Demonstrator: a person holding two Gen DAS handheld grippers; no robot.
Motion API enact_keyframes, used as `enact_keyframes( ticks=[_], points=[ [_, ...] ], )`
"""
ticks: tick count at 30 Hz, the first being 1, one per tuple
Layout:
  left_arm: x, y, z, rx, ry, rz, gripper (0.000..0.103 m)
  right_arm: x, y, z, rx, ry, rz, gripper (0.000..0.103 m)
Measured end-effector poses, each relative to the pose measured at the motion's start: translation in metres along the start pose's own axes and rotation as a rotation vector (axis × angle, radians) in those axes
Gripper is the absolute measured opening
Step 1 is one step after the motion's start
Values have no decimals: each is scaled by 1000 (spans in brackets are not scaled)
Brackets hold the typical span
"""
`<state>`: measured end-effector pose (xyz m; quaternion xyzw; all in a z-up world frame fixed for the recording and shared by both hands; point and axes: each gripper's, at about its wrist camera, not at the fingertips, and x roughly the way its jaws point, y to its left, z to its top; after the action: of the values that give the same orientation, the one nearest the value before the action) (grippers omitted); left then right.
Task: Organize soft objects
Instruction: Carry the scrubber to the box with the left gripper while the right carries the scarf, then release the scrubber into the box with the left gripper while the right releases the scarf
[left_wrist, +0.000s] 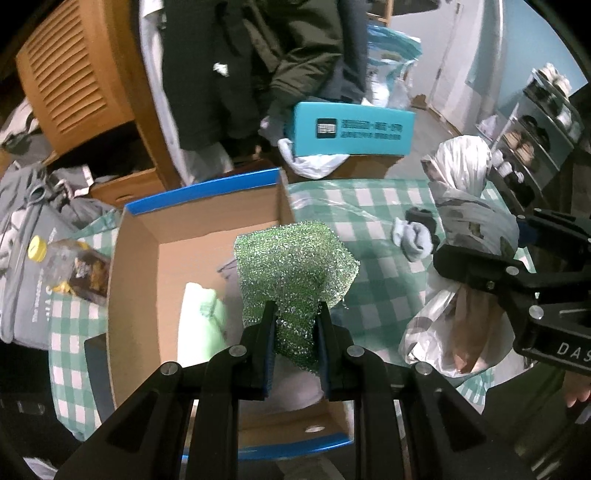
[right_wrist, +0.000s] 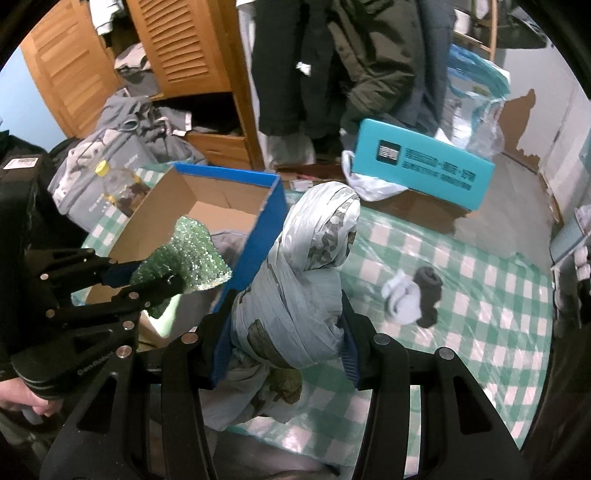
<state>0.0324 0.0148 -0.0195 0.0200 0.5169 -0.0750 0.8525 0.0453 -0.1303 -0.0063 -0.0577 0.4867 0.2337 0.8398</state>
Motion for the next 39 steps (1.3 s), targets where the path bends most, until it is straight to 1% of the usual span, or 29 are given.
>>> enact_keyframes(
  ticks=[8, 12, 19, 28, 30, 34, 35, 37, 38, 39],
  points=[
    [3, 41, -10, -74, 13, 23, 19, 21, 29, 14, -38, 30, 39, 48],
    [7, 55, -14, -99, 27, 35, 19, 33, 47, 20, -66, 49, 52, 48],
    [15, 75, -22, -131, 52, 57, 19, 58, 71, 26, -96, 92, 77, 48],
    [25, 89, -28, -160, 86, 70, 20, 82, 92, 27, -122, 142, 108, 48],
    [27, 93, -30, -170, 93, 73, 22, 86, 96, 27, -131, 149, 110, 48],
    [29, 97, -32, -181, 98, 78, 35, 92, 103, 27, -148, 168, 118, 53],
    [29, 98, -32, -182, 99, 83, 36, 92, 104, 27, -151, 167, 115, 53],
    [29, 100, -33, -189, 98, 90, 46, 93, 104, 27, -158, 164, 104, 56],
    [29, 101, -34, -193, 98, 90, 49, 93, 104, 27, -156, 164, 98, 59],
    [28, 102, -34, -199, 98, 91, 54, 93, 102, 28, -153, 163, 95, 61]
  ],
)
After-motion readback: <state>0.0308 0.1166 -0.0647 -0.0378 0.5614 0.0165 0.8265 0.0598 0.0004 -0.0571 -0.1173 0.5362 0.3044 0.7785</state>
